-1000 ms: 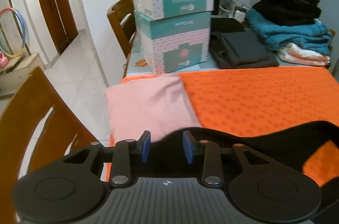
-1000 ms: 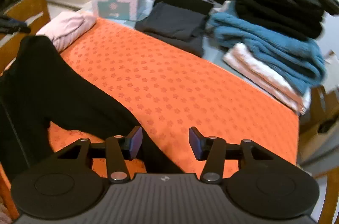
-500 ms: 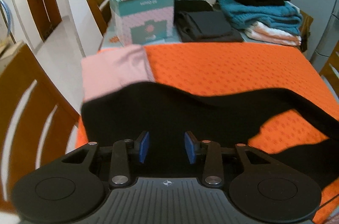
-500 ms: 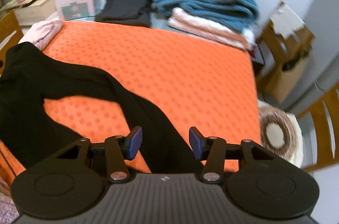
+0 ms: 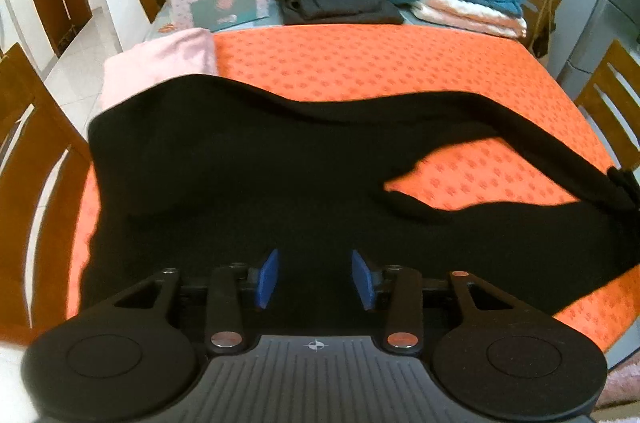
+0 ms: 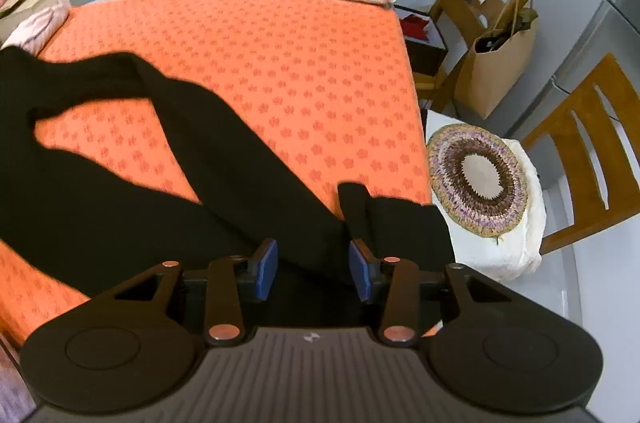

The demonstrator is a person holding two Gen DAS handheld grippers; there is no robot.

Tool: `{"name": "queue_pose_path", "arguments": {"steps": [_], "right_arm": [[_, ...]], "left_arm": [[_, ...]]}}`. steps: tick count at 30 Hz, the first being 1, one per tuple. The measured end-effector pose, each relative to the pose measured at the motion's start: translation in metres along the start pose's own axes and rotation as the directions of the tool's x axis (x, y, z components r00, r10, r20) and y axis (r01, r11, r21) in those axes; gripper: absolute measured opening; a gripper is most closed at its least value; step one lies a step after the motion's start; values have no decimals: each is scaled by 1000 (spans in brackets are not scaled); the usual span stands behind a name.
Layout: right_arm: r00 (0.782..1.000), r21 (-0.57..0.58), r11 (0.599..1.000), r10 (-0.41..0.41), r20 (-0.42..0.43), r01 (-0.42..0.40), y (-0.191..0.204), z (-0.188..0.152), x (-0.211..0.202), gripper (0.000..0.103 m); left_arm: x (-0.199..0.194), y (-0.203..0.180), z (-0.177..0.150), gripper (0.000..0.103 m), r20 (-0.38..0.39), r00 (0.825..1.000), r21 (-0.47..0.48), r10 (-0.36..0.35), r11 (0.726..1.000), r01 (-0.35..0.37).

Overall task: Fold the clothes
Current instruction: 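Lay the black garment flat on the cloth and open both tools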

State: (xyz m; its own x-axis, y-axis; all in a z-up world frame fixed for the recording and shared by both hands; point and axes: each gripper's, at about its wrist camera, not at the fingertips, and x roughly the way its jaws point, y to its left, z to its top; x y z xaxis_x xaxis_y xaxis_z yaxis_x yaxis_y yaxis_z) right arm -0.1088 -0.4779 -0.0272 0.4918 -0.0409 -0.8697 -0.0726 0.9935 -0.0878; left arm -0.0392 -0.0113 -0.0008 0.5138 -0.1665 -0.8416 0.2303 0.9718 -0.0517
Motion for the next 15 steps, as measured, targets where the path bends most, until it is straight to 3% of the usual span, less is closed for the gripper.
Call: {"name": "queue_pose_path", "arguments": {"steps": [5, 13, 14, 15], "right_arm": [[1000, -75, 997, -1, -7, 0, -16, -4, 14, 46], [992, 8, 992, 123, 21, -123, -56, 18, 44, 46], [992, -8, 993, 122, 14, -121, -56, 19, 49, 43], [993, -25, 993, 118, 7, -118, -57, 20, 54, 26]], "left_arm": [[-1, -34, -7, 45, -20, 1000, 12, 8, 1000, -8], [1, -93, -11, 46, -59, 998, -34, 39, 999, -41], [0, -100, -11, 46, -58, 997, -39, 44, 998, -46], [0, -107, -11, 46, -58, 997, -43, 49, 998, -51]]}}
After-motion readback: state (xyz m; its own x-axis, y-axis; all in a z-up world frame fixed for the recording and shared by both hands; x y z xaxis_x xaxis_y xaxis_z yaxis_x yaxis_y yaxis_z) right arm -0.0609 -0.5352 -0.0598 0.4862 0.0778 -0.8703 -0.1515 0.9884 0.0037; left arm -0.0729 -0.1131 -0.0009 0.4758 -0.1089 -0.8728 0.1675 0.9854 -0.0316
